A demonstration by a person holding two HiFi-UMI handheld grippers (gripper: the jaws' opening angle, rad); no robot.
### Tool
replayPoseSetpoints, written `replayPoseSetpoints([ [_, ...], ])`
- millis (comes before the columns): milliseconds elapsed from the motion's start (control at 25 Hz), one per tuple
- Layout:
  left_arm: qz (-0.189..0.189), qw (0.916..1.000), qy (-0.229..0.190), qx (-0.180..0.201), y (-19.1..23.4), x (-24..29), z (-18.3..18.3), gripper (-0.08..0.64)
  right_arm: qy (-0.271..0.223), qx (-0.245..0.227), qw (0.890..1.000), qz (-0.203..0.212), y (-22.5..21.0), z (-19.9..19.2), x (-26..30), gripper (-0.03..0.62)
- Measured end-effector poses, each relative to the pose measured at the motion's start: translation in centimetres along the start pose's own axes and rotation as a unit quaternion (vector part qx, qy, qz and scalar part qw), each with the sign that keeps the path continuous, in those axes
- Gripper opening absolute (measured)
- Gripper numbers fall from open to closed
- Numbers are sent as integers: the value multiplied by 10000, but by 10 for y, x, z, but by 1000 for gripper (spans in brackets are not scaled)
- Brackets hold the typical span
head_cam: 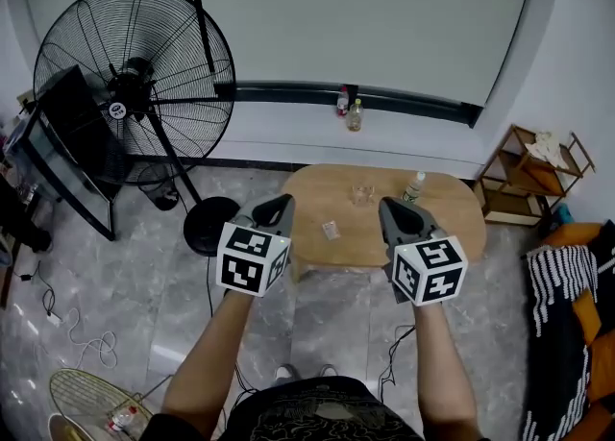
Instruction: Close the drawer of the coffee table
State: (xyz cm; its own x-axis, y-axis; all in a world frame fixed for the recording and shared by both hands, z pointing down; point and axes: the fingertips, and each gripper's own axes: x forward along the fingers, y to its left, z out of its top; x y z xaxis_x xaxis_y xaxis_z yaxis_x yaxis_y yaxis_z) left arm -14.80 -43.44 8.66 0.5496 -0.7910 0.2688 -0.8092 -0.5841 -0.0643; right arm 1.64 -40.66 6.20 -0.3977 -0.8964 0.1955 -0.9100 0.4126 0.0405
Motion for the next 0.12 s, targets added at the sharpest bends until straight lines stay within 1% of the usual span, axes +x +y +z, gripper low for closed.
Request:
replayPoseSetpoints([
  [120, 17, 10000, -2, -6, 3, -1, -1, 2, 8, -15, 10000, 23, 3, 0, 3, 5],
])
